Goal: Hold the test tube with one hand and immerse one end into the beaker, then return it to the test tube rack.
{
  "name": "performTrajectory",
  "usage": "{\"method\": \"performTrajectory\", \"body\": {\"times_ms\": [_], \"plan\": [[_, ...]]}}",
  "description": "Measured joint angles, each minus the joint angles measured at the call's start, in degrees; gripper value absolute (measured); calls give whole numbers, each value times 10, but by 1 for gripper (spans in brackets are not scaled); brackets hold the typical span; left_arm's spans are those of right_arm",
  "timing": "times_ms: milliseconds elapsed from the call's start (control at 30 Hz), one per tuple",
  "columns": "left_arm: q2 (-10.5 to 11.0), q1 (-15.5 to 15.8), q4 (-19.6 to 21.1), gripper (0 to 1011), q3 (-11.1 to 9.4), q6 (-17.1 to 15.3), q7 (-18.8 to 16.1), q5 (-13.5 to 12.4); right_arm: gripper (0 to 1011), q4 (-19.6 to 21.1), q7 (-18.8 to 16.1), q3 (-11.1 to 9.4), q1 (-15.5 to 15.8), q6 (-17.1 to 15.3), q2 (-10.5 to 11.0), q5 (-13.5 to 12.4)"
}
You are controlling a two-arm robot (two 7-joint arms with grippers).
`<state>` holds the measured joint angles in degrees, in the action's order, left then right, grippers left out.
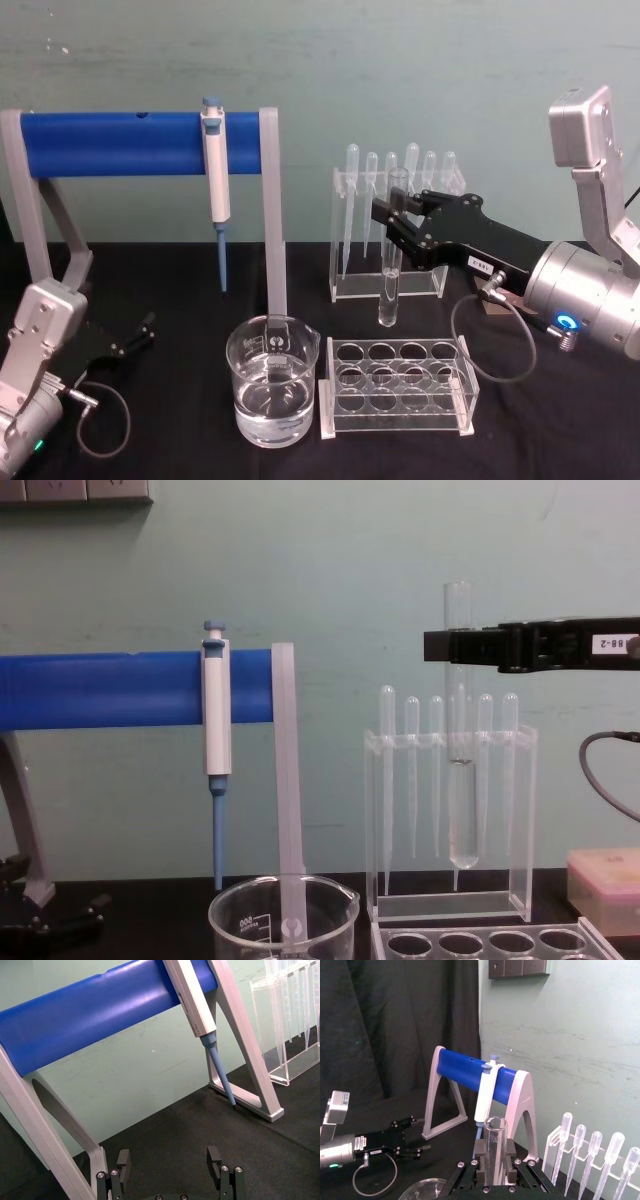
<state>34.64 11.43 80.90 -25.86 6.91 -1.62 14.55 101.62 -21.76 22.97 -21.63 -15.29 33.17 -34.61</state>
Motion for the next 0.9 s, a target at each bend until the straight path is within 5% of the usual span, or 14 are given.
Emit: {"method": "performTrajectory", "body": {"times_ms": [900], "plan": [[0,0,0,1000,0,0,0,0,224,1,-1,-1,0,0,1,0]]}}
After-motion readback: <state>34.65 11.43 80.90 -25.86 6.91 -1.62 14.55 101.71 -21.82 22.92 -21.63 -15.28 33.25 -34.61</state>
